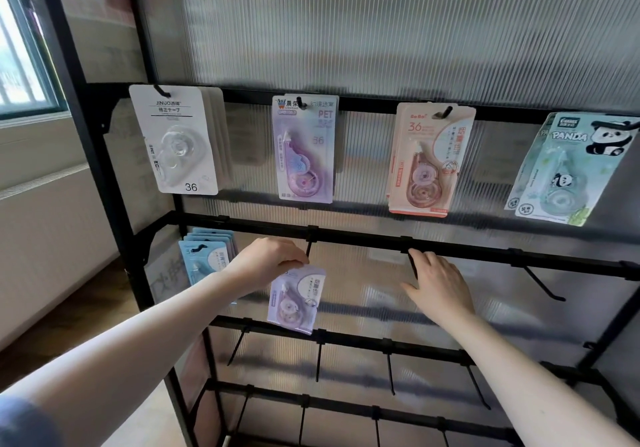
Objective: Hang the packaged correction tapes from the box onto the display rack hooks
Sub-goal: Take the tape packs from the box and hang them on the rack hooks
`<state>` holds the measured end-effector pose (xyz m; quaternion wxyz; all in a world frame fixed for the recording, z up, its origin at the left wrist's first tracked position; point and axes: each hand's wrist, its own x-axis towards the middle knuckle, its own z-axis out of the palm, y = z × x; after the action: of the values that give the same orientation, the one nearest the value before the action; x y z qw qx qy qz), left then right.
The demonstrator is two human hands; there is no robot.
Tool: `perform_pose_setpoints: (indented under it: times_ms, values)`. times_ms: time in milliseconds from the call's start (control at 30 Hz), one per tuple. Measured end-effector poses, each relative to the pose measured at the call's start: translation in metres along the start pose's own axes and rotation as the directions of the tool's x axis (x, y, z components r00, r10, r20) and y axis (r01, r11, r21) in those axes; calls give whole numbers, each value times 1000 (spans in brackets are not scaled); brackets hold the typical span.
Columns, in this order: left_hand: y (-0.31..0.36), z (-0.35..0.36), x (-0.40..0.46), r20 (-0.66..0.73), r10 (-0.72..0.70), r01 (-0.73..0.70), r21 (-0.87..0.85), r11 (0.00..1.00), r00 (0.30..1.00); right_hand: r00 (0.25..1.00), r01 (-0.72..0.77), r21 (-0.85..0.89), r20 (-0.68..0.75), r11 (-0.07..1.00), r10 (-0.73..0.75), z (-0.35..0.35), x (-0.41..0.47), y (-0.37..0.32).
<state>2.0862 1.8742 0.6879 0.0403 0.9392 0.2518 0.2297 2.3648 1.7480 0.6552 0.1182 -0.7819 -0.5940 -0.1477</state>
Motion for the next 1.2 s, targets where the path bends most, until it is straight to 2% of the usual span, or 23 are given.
perform_pose_setpoints:
  times_ms: [333,467,700,833,1200]
  values:
    - [6,0,0,-95,122,-119,35,992,988,1000,-1,6,-16,1000,1,0,-2,4]
    - [9,2,1,-113,98,-96,22,995,989,1000,1,4,-17,1000,-1,1,-2,5]
    - [6,0,12,-14,-60,59,-70,996,998,1000,8,7,-13,1000,-8,3,-1,7]
    - [4,-1,13,19,-76,77,-121,990,997,1000,8,14,-15,1000,-8,4,-1,7]
    - [-5,17,14,-17,-132,131,-27,991,991,1000,16,28,-20,999,-15,6,-1,8]
